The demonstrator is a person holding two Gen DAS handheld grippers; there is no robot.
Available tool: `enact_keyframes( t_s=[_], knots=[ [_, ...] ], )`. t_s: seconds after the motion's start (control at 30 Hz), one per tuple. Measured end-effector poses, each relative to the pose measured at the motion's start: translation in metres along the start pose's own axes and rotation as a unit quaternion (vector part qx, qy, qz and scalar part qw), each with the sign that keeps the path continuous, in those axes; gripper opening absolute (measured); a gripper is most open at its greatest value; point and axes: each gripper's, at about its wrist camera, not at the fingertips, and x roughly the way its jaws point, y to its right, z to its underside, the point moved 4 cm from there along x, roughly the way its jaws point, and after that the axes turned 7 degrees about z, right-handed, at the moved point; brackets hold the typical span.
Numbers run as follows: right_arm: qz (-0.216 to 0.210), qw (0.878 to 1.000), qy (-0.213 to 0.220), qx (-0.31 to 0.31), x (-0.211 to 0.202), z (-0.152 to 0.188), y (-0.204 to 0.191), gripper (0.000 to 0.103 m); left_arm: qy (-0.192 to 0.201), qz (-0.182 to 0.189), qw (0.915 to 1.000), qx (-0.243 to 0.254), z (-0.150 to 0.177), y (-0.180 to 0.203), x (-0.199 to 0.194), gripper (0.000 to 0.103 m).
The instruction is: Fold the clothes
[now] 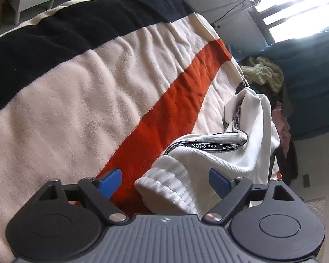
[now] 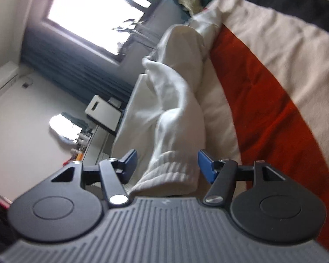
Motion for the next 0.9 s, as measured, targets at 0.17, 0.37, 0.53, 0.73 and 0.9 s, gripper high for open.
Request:
enact_keyframes(
  t_s=[0.17, 0.37, 0.53, 0.73, 0.9],
  knots=[
    [0.026, 0.999, -0.009, 0.042, 0.019, 0.002, 0.017, 0.064, -0.008, 0.002, 0.9998, 0.018, -0.001, 0.007, 0.014, 0.067],
    [0.013, 0.999, -0.017, 0.028, 0.025, 0.005, 0.012, 0.046, 0.005, -0.013, 0.9979, 0.063, 0.002, 0.018, 0.008, 0.046],
    [0.035, 0.999, -0.002, -0.026, 0.018, 0.008, 0.001, 0.025, 0.018, -0.002, 0.9963, 0.084, 0.005, 0.024, -0.001, 0.03],
    [0.045, 0.997, 0.026, -0.053, 0.005, 0.008, -0.006, 0.022, 0.021, -0.04, 0.9877, 0.15, 0.019, 0.043, -0.006, 0.025],
    [0.055, 0.998, 0.004, -0.022, 0.013, 0.008, 0.007, 0.027, -0.003, -0.064, 0.984, 0.167, 0.023, 0.043, 0.001, 0.029]
  ],
)
